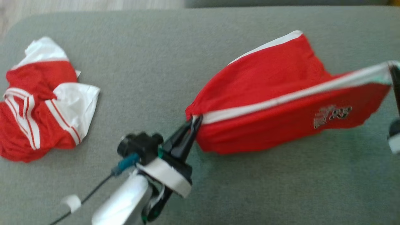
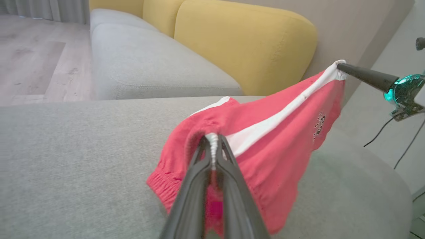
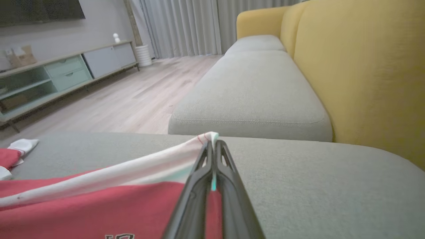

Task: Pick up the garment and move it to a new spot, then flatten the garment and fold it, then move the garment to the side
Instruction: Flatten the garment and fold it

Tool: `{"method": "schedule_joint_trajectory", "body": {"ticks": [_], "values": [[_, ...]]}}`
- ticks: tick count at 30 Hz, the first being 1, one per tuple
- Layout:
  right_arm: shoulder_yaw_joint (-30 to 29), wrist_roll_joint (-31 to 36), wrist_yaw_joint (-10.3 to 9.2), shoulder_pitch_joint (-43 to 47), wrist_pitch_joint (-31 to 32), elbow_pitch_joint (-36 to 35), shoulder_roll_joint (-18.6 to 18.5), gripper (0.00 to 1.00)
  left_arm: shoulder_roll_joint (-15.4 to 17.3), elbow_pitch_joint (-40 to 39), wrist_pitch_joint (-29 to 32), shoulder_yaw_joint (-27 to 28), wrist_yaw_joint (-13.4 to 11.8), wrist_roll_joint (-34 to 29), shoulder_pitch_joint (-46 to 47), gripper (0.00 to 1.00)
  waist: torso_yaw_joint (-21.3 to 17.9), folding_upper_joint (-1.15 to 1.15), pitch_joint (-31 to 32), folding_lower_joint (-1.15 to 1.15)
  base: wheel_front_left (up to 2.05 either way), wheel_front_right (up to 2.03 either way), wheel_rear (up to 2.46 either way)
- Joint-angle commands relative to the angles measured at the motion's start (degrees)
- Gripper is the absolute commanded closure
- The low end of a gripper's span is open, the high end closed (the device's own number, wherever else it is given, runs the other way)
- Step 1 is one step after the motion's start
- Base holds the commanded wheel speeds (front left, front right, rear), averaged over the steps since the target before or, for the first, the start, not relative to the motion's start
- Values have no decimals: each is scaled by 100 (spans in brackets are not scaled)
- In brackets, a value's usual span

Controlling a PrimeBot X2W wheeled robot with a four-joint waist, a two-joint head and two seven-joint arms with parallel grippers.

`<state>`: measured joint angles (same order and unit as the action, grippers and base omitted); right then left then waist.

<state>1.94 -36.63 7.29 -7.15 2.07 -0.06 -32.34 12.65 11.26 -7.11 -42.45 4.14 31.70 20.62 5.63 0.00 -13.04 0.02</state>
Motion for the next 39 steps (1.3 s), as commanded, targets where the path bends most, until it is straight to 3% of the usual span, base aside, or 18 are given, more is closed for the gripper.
{"method": "schedule_joint_trajectory", "body": {"ticks": [1, 13, 21, 23, 27, 28, 29, 30, 31, 35, 39], "values": [[178, 58, 20, -331, 72, -6, -288, 100, 13, -40, 29, 255, 40, 27, 283, 100, 162, 0, -222, -2, 0, 0, 0], [1585, 51, 20, -2498, 429, 1626, -652, 100, -345, 832, 369, 280, 118, 163, 1356, 100, 559, 0, -887, -2, 0, 0, 0], [2362, -129, 20, -3580, 134, 2689, -615, 100, -519, 1357, 355, 285, 63, 109, 1830, 100, 743, 0, -1223, -2, 0, 0, 0], [2563, -192, 20, -3785, 43, 2888, -586, 100, -554, 1452, 329, 274, 88, 133, 1898, 78, 758, 0, -1269, -2, 0, 0, 0], [2951, -331, 20, -4110, -157, 3201, -511, 100, -624, 1610, 147, 265, 131, 166, 1999, 59, 753, 0, -1346, -2, 0, 0, 0], [3037, -374, 20, -4172, -207, 3273, -497, 92, -641, 1654, 104, 255, 142, 174, 2015, 49, 743, 0, -1361, -2, 0, 0, 0], [3112, -433, 20, -4228, -269, 3335, -478, 70, -657, 1703, 62, 247, 150, 179, 2029, 16, 732, 0, -1371, -2, 0, 0, 0], [3179, -510, 20, -4267, -329, 3391, -449, 51, -672, 1749, 18, 235, 158, 184, 2036, 0, 715, 0, -1374, -2, 0, 0, 0], [3313, -652, 20, -4320, -459, 3466, -420, 0, -698, 1843, -78, 223, 168, 195, 2042, 0, 673, 0, -1363, -2, 0, 0, 0], [3485, -968, 20, -4336, -808, 3530, -389, 0, -735, 1968, -413, 273, 66, 155, 2005, 0, 566, 0, -1264, -2, 0, 0, 0], [3672, -1213, 20, -4205, -1132, 3504, -419, 0, -743, 1875, -702, 420, -263, -28, 1850, 0, 487, 0, -1083, -2, 0, 0, 0]]}}
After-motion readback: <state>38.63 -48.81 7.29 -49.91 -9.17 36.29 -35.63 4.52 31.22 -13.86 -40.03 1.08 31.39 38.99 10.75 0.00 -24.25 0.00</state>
